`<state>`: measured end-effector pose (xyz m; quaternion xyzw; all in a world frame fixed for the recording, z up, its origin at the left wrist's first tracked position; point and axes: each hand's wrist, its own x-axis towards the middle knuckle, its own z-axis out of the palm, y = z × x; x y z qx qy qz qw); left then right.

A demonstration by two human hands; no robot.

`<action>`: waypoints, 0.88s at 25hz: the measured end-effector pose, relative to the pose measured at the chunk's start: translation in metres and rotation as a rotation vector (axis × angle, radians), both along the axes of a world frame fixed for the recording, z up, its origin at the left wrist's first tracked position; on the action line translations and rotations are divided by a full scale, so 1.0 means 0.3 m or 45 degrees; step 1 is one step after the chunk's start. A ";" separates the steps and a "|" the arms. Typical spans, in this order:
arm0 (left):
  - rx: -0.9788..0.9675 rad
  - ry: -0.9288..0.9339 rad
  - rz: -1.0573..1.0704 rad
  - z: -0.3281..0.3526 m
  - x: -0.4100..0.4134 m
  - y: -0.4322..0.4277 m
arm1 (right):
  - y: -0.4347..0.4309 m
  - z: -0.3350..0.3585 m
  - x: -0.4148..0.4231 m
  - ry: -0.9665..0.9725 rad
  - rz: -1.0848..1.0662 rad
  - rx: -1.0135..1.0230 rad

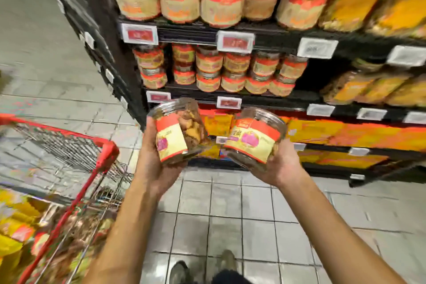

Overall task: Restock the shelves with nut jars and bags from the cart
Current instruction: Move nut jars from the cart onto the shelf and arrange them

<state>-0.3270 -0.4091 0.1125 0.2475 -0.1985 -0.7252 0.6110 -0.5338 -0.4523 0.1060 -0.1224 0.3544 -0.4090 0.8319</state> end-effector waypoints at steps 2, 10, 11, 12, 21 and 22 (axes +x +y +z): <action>0.087 -0.045 0.010 -0.030 -0.072 -0.077 | -0.048 -0.026 -0.070 -0.012 -0.056 -0.003; 0.265 -0.294 -0.042 -0.134 -0.226 -0.352 | -0.236 -0.157 -0.203 -0.031 -0.290 0.072; 0.265 -0.313 -0.029 -0.147 -0.231 -0.369 | -0.252 -0.169 -0.205 -0.039 -0.303 0.094; 0.264 -0.327 -0.014 -0.163 -0.237 -0.388 | -0.270 -0.184 -0.206 -0.036 -0.313 0.111; 0.246 -0.354 0.313 -0.265 -0.210 -0.510 | -0.360 -0.244 -0.158 -0.122 -0.216 0.225; 0.238 -0.408 0.379 -0.276 -0.193 -0.523 | -0.372 -0.246 -0.136 -0.091 -0.175 0.218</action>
